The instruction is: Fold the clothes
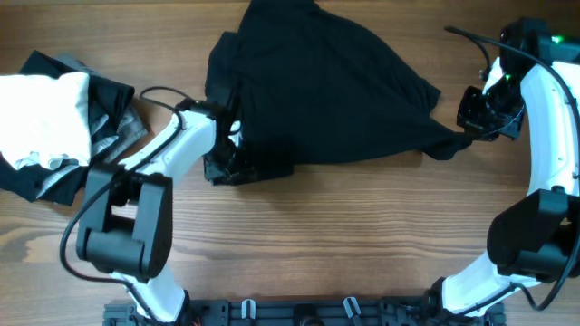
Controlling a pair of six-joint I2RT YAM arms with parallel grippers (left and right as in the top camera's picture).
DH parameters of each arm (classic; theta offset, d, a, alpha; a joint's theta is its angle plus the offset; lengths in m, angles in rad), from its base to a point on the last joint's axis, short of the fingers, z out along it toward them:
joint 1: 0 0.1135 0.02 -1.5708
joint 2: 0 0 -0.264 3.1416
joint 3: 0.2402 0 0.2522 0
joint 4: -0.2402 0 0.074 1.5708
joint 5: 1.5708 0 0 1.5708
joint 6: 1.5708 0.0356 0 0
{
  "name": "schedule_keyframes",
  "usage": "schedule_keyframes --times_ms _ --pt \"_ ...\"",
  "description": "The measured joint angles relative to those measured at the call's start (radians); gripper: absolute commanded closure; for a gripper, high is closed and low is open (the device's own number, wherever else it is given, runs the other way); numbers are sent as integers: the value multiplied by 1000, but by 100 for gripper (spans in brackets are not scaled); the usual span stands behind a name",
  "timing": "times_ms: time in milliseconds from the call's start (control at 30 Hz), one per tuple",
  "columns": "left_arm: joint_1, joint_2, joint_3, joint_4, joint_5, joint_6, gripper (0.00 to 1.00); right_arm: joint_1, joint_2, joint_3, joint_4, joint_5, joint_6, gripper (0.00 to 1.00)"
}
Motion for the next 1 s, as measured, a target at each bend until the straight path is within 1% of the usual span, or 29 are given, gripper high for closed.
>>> schedule_keyframes --times_ms 33,67,167,233,300,367,433,467,500,533,567,600,633,733,900,1000 --pt "0 5 -5 10 -3 0 43 0 0 0 1 0 0 94" --pt "0 9 -8 22 -4 0 47 0 0 0 2 0 0 94" --pt "0 10 -11 35 -22 -5 64 0 0 0 2 0 -5 94" --pt "0 10 -13 37 -34 -8 73 0 0 0 5 0 -8 94" --pt "0 10 -18 43 -45 -7 79 0 0 0 8 0 -8 94" --pt "0 10 -31 58 -51 -4 96 0 0 0 13 0 -11 94" --pt "0 10 -42 66 -53 -6 96 0 0 0 13 0 -11 94" --pt "1 9 -45 65 -51 -5 94 0 0 0 13 0 -12 94" --pt "2 9 -50 60 -47 -3 87 0 0 0 14 0 -14 94" --pt "2 9 -50 46 -44 -2 76 0 0 0 16 0 -14 94" --pt "2 9 -50 25 -40 2 64 0 0 0 17 0 -15 94" --pt "3 9 -51 -10 -37 2 53 0 0 0 19 0 -15 94" --pt "4 9 -50 -35 -33 7 48 0 0 0 20 0 -15 94" --pt "17 -1 -43 -104 -28 23 41 0 0 0 21 0 -15 94" --pt "78 -59 -18 -98 -31 35 41 0 0 0 20 0 -15 94" --pt "106 -69 -16 -35 -35 38 43 0 0 0 20 0 -15 94"
